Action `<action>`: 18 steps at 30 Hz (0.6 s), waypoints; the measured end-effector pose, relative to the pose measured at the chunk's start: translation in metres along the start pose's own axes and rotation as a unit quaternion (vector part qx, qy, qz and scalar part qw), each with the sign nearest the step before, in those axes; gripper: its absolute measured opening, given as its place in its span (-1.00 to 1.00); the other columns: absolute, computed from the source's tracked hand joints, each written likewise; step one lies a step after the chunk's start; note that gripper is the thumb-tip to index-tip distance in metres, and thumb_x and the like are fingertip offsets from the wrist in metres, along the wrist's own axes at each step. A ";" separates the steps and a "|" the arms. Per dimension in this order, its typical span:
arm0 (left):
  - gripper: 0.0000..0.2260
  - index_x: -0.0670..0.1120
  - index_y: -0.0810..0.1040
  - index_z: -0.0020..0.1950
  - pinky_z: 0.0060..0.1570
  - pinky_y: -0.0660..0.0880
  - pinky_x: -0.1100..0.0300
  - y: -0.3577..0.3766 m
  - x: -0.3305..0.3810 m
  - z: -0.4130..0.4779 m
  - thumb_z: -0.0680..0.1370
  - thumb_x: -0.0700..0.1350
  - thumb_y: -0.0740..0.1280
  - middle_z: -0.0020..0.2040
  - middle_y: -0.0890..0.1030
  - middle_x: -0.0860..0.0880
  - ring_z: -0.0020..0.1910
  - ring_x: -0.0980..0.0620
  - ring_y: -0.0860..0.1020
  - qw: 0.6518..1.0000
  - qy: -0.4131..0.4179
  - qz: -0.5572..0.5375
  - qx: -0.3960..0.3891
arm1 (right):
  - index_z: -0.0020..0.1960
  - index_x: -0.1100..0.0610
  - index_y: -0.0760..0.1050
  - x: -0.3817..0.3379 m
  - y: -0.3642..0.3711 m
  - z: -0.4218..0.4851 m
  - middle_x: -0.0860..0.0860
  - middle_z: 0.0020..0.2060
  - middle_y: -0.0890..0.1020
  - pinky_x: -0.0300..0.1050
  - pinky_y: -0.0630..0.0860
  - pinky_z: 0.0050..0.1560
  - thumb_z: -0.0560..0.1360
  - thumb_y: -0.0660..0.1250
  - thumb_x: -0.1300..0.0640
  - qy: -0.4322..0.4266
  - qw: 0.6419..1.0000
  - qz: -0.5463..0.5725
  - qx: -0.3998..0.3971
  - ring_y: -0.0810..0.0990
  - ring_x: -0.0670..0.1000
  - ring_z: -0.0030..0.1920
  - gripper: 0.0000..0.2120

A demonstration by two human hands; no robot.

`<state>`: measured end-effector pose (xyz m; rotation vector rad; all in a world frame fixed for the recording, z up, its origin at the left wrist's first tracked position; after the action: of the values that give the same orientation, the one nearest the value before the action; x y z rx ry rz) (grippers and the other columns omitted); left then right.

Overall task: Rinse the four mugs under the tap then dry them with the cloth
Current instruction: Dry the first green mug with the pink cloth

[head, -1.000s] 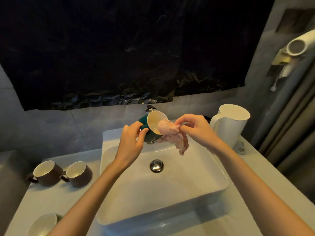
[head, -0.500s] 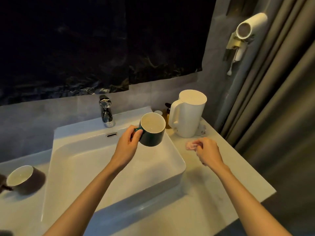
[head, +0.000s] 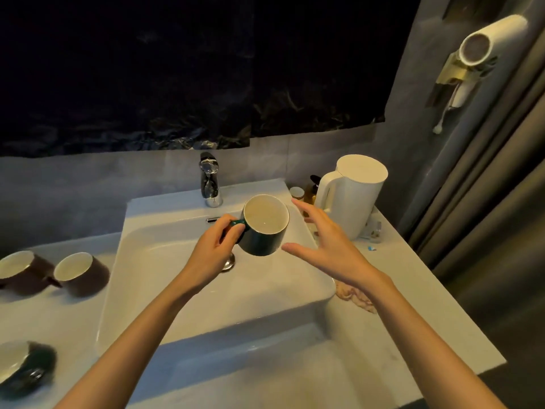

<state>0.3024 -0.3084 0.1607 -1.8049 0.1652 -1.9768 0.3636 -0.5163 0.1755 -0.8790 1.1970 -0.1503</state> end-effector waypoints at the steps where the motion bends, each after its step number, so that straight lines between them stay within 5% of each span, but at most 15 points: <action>1: -0.84 -0.08 0.50 0.07 0.02 0.53 0.09 -0.010 -0.001 -0.005 0.63 -0.08 0.15 0.00 0.58 -0.05 0.04 -0.01 0.56 1.000 0.000 0.006 0.005 | 0.48 -0.30 0.04 -0.014 0.007 0.007 -0.20 0.51 0.17 0.03 0.37 0.35 0.39 0.43 -0.23 -0.029 1.000 -0.008 -0.009 0.26 -0.09 0.45 -0.19; 5: -0.86 0.00 0.51 0.04 -0.01 0.52 0.19 -0.054 -0.009 -0.026 0.63 -0.11 0.16 -0.04 0.59 0.04 0.00 0.09 0.55 0.999 0.018 0.021 0.033 | 0.52 -0.21 0.03 -0.060 0.045 0.035 -0.18 0.49 0.21 -0.14 0.30 0.33 0.33 0.52 -0.18 -0.109 0.991 -0.031 -0.066 0.23 -0.15 0.42 -0.08; 10: -0.80 -0.12 0.50 0.00 0.02 0.49 0.02 -0.122 -0.036 -0.060 0.62 -0.03 0.18 -0.12 0.56 -0.03 -0.05 -0.05 0.53 0.998 -0.001 0.025 0.058 | 0.50 -0.04 0.19 -0.115 0.101 0.059 -0.12 0.40 0.34 -0.14 0.35 0.33 0.29 0.57 -0.10 -0.174 0.974 -0.035 -0.142 0.32 -0.13 0.35 -0.10; 14: -0.87 -0.10 0.51 -0.01 -0.02 0.48 0.20 -0.182 -0.064 -0.088 0.63 -0.14 0.18 -0.16 0.56 0.13 -0.12 0.17 0.52 0.996 -0.022 0.004 0.082 | 0.44 -0.06 0.27 -0.161 0.159 0.072 -0.13 0.35 0.40 -0.18 0.37 0.27 0.26 0.58 -0.14 -0.207 0.964 -0.048 -0.160 0.37 -0.13 0.29 -0.15; 18: -0.86 -0.14 0.52 0.08 -0.06 0.47 0.30 -0.253 -0.092 -0.110 0.63 -0.17 0.18 -0.04 0.57 -0.05 -0.08 0.14 0.52 0.994 -0.036 0.024 0.104 | 0.44 -0.07 0.28 -0.210 0.227 0.086 -0.13 0.33 0.42 -0.16 0.38 0.26 0.25 0.57 -0.16 -0.222 0.959 -0.042 -0.170 0.39 -0.11 0.28 -0.15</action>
<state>0.1365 -0.0697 0.1590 -1.7166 -0.0196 -1.8200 0.2776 -0.2076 0.1898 -1.1928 0.7718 0.1851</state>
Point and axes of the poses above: each hand's wrist, its own z-axis towards the middle knuckle, its own y-axis out of the palm, x = y × z, the point moved 2 cm from there along z, towards the middle knuckle
